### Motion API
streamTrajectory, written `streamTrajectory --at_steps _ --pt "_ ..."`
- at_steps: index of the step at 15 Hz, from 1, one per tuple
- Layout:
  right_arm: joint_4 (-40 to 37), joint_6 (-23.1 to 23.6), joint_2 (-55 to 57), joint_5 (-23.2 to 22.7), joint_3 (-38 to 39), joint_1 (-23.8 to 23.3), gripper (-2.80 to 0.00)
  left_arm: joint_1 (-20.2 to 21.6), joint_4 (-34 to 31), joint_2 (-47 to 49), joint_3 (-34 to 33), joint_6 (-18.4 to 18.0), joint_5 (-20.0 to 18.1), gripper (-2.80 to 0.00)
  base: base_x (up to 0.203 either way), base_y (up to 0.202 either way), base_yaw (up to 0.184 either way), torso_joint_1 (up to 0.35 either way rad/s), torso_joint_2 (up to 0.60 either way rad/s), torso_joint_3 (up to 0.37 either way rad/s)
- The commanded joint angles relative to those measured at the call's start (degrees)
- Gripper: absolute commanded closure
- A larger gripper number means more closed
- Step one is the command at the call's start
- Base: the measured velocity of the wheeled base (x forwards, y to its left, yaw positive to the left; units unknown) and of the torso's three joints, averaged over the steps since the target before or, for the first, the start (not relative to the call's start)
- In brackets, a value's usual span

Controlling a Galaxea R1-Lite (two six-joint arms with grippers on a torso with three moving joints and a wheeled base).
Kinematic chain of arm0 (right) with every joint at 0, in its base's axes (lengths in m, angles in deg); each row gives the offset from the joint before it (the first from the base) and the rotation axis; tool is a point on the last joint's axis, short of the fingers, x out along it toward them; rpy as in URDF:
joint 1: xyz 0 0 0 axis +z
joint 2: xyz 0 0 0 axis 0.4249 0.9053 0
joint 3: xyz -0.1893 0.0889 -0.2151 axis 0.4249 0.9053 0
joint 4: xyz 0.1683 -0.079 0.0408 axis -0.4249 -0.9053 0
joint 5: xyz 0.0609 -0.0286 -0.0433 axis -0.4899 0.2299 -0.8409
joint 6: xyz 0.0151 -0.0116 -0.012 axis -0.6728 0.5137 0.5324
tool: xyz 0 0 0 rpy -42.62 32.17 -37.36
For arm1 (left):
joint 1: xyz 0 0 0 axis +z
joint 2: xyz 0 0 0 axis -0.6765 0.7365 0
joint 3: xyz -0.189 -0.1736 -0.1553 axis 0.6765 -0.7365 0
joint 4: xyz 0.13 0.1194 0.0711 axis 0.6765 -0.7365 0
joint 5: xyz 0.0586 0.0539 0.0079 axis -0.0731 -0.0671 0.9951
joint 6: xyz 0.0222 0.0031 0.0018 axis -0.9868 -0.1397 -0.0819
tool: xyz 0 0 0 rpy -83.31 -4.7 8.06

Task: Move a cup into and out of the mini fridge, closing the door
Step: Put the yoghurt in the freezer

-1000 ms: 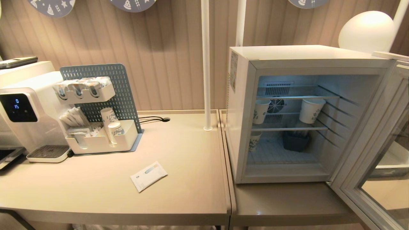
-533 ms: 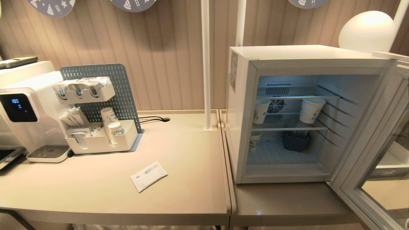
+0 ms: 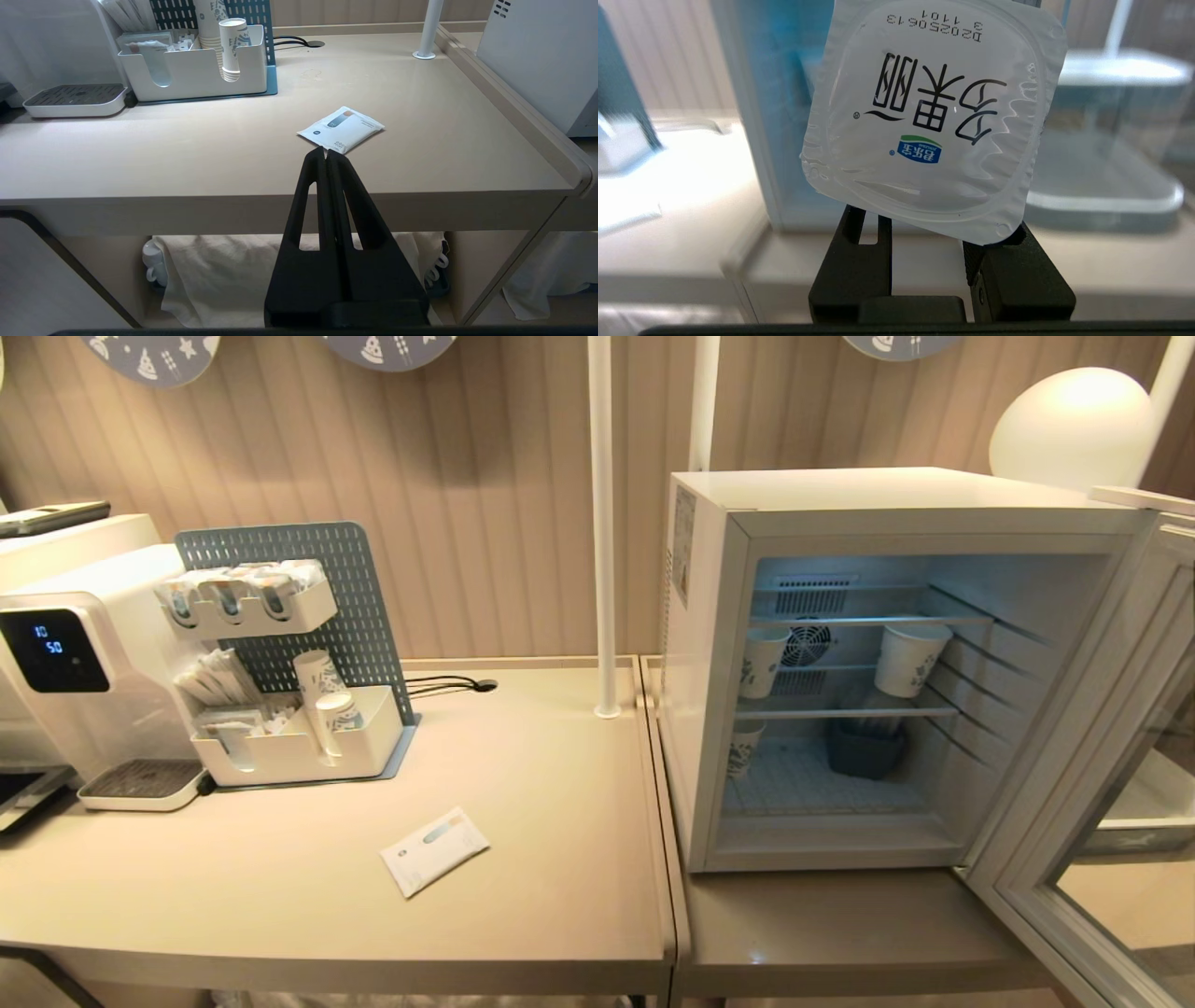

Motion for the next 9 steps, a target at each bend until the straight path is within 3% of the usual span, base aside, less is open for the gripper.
streamTrajectory --at_steps 1,5,9 --pt "-2.04 -0.64 7.41 -1.82 -9.83 0.11 0.00 0.05 0.02 0.09 0.02 0.02 0.00 0.00 0.000 0.000 0.000 0.000 0.00 0.000" --pt "-15.61 -1.75 25.44 -11.53 -22.80 -0.03 0.00 0.02 0.17 0.09 -0.07 0.28 0.00 0.00 0.000 0.000 0.000 0.000 0.00 0.000" --pt "-22.43 -1.91 37.80 -19.70 -26.10 0.22 0.00 0.06 0.20 0.09 -0.07 0.37 0.00 0.00 0.000 0.000 0.000 0.000 0.00 0.000"
